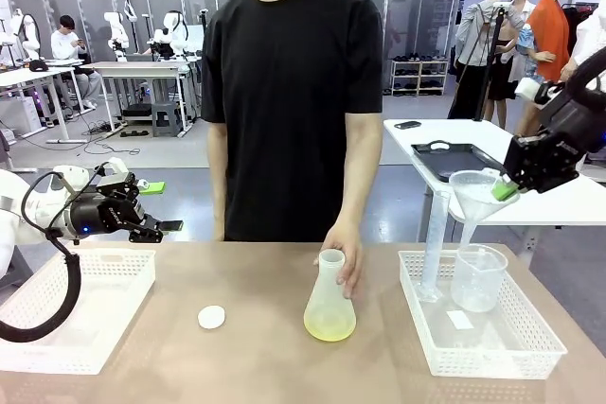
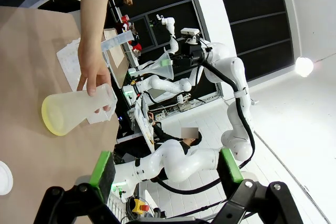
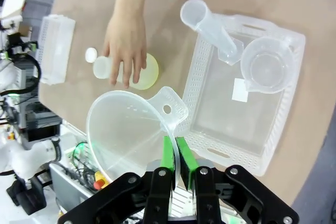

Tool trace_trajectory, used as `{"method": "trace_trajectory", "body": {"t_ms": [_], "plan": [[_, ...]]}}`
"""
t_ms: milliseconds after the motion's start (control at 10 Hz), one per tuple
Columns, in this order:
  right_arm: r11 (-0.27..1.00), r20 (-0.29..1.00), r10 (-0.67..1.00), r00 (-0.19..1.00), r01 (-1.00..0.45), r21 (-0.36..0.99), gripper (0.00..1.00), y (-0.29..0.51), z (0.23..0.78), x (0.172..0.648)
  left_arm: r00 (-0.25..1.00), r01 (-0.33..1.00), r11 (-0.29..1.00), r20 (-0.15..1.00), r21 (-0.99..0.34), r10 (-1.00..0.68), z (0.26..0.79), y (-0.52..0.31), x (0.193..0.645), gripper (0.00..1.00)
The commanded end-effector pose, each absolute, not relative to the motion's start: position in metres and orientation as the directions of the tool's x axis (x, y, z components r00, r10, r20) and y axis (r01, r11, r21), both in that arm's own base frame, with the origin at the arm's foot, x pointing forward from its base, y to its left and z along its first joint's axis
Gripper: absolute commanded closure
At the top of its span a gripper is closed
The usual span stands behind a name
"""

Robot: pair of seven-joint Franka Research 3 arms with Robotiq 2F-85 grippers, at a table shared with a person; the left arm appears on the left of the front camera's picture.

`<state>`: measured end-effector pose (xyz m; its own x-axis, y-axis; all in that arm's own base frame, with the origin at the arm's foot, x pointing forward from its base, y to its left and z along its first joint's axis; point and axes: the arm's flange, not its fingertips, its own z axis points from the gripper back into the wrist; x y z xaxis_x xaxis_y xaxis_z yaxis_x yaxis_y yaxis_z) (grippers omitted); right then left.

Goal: Prepare the solutions needed for the experiment.
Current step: Once the solution is in the Big flask , pick up the Plastic Funnel and place it back into the right Organizing basket.

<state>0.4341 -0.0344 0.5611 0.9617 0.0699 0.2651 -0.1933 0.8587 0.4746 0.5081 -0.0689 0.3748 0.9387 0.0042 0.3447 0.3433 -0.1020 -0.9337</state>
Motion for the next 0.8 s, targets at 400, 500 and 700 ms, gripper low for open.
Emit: {"method": "trace_trajectory", "body": {"t_ms": [400, 500, 700], "plan": [[0.861, 0.05, -0.03, 0.998, 0.0, 0.509, 0.95, -0.029, 0.482, 0.448, 0.933, 0.358, -0.12, 0.361, -0.926, -0.001, 0.375, -0.069, 0.509, 0.0], [0.861, 0.02, -0.049, 0.999, 0.032, 0.508, 0.95, -0.029, 0.471, 0.453, 0.933, 0.358, -0.12, 0.361, -0.926, -0.001, 0.375, -0.069, 0.509, 0.0], [0.865, -0.02, -0.1, 0.995, 0.097, 0.493, 0.95, -0.025, 0.451, 0.466, 0.933, 0.358, -0.12, 0.361, -0.926, -0.001, 0.375, -0.069, 0.509, 0.0]]}}
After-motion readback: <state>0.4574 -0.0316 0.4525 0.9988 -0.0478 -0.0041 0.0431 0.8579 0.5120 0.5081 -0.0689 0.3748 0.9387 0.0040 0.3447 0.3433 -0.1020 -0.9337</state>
